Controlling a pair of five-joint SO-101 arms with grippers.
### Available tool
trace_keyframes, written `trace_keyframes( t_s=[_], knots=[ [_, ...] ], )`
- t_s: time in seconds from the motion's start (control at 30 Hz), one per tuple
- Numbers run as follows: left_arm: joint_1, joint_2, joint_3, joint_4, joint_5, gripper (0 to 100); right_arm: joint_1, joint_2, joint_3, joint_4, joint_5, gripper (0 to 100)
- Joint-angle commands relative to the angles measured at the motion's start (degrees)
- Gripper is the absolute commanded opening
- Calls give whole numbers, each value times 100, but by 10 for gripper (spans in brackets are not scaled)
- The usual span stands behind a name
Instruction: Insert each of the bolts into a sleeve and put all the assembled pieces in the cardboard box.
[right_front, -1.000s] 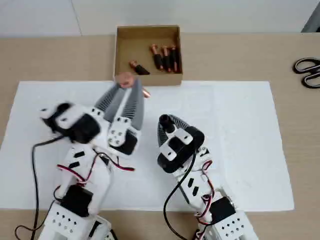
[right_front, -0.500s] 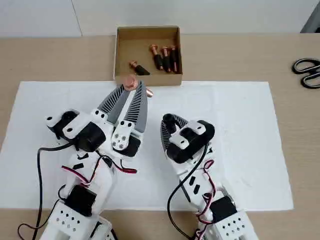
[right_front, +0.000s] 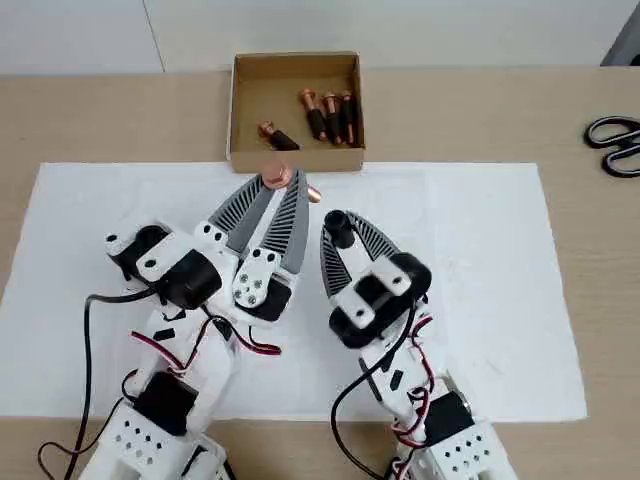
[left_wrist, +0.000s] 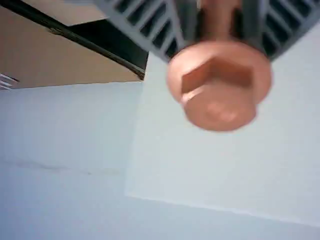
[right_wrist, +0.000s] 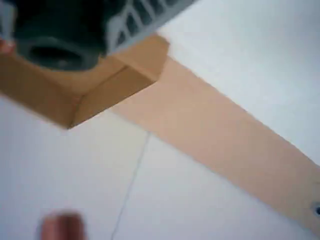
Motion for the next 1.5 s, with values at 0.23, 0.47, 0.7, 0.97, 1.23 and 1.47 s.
trace_keyframes(
  t_s=[0.23,0.47,0.7,0.97,1.23,1.47],
  knots=[
    [79,-70,-31,-105,-44,6,-576,-101,-290,-567,624,4],
    [88,-114,-13,229,-44,6,-593,-101,-290,-787,782,4],
    [79,-123,-180,211,-53,6,-154,-101,-255,-875,870,4],
    [79,-105,-347,255,-53,6,-154,-101,-237,-831,862,4],
    [457,-114,-242,360,-53,6,-145,-101,-246,-822,862,4],
    [440,-123,-813,1310,-53,6,-136,-75,-237,-822,862,4]
  ],
)
